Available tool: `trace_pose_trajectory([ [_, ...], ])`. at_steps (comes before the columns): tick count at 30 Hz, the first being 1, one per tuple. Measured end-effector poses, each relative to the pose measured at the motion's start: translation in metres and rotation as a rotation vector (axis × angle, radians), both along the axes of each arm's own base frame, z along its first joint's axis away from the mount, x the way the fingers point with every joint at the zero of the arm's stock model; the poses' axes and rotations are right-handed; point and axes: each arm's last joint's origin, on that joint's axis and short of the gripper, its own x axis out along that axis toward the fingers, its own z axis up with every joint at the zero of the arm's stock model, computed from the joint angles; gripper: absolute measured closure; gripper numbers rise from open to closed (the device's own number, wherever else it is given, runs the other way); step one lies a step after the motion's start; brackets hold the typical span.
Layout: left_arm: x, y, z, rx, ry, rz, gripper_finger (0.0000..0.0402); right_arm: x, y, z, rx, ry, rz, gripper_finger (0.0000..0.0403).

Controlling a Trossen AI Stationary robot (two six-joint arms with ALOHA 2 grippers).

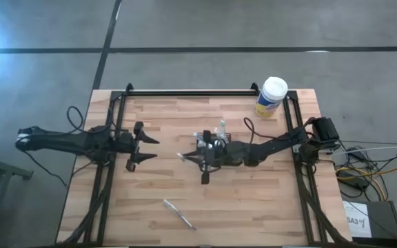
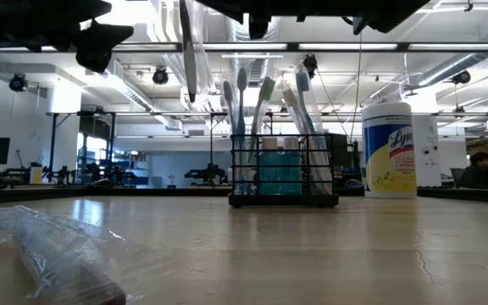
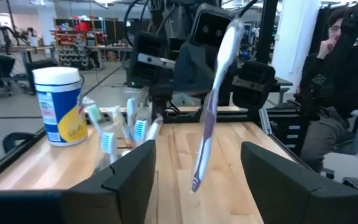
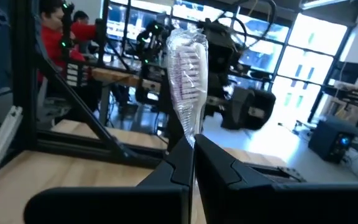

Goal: Pick & Place toothbrushing station
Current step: Put the right purple toothbrush into the wire organizer

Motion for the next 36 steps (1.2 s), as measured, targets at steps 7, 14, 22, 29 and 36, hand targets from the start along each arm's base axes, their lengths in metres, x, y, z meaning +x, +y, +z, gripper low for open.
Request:
trace_pose_trajectory([
  [7, 0.019, -0.002, 0.000, -0.022, -0.059, -0.021, 0.0157, 0.003, -0.002, 0.004, -0.022, -0.013, -0.009, 0.0395],
  [14, 0.047, -0.004, 0.011, -0.031, -0.081, -0.029, 0.0145, 0.004, -0.006, 0.004, -0.021, -0.008, -0.050, 0.0394],
  [22, 0.077, -0.005, 0.022, -0.058, -0.032, -0.013, 0.0133, 0.004, -0.006, 0.005, -0.023, -0.011, -0.066, 0.0394],
  [29, 0.087, -0.006, 0.027, -0.053, -0.028, -0.010, 0.0135, 0.004, -0.006, 0.004, -0.027, -0.008, -0.069, 0.0394],
  [36, 0.088, -0.005, 0.026, -0.038, -0.024, -0.004, 0.0146, 0.003, -0.007, 0.003, -0.041, -0.004, -0.076, 0.0394],
])
